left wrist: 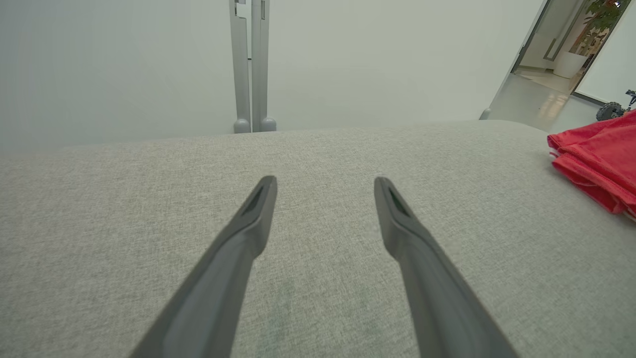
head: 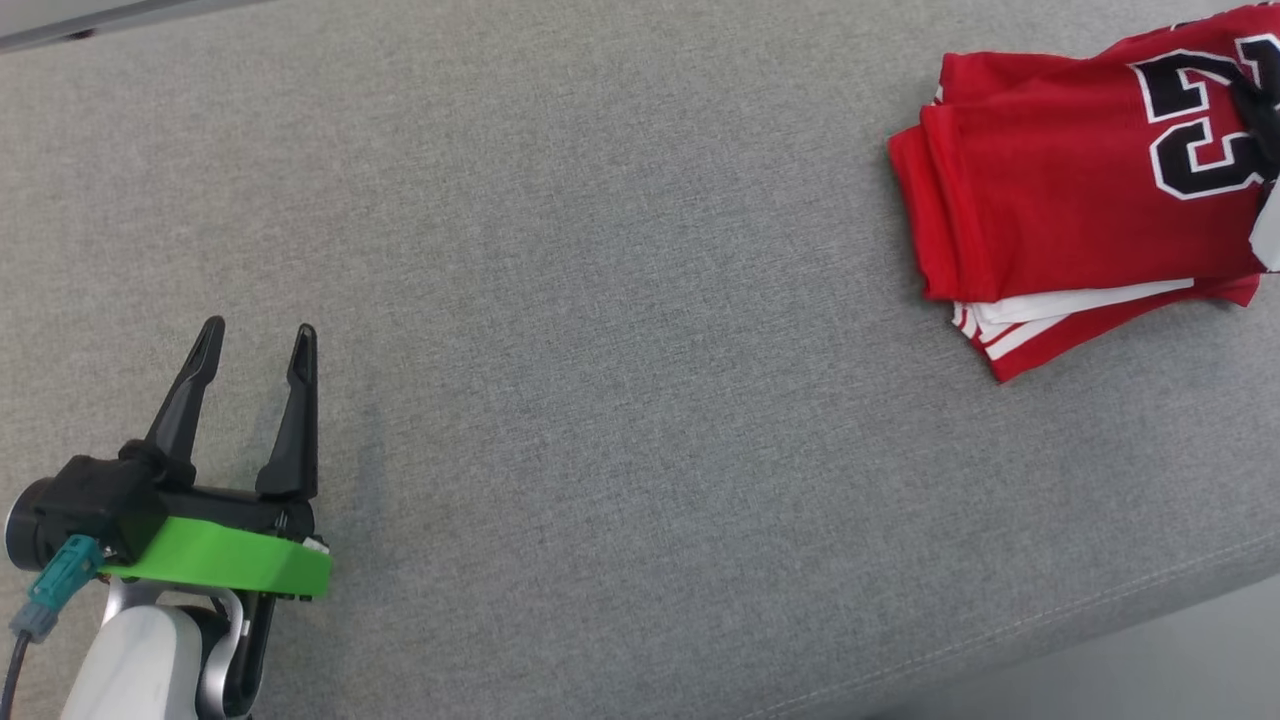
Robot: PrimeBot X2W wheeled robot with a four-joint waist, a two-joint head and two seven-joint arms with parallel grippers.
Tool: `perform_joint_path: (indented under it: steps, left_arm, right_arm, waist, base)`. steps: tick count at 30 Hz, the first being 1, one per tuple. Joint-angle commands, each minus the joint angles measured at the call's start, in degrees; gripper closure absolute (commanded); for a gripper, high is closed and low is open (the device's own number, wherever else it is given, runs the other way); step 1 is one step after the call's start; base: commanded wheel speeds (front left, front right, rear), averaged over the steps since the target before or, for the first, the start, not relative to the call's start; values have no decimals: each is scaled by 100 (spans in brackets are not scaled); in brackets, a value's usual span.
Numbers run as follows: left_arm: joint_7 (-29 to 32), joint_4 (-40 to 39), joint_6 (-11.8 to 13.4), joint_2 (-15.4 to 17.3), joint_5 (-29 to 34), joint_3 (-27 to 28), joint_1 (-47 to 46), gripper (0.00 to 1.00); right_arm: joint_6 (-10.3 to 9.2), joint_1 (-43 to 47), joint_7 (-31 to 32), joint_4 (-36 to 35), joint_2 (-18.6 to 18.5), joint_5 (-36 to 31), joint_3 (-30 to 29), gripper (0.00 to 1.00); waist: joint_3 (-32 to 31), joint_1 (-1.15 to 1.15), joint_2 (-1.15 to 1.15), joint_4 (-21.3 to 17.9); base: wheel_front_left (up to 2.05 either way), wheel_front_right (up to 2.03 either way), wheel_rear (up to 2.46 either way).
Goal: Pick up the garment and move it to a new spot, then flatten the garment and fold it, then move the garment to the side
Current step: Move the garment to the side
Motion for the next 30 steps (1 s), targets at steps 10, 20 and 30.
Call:
perform_joint_path:
  steps: [10, 20, 30]
  left_arm:
    - [23, 22, 26, 73, -56, -72, -226, 0]
    - [-90, 200, 81, -31, -154, 24, -24, 0]
    - [-163, 214, 193, -131, -200, 270, 363, 0]
  right_arm:
    - [-10, -358, -1022, 1545, 83, -812, -208, 0]
    - [-10, -504, -2428, 2416, 497, -1793, -520, 0]
    - [-10, 111, -3023, 1199, 1082, -1836, -536, 0]
  waist:
    - [238, 0, 0, 195]
    - [-250, 0, 0, 374]
    - [-1093, 0, 0, 539]
  base:
    - [0, 0, 0]
    - [0, 0, 0]
    - [0, 0, 0]
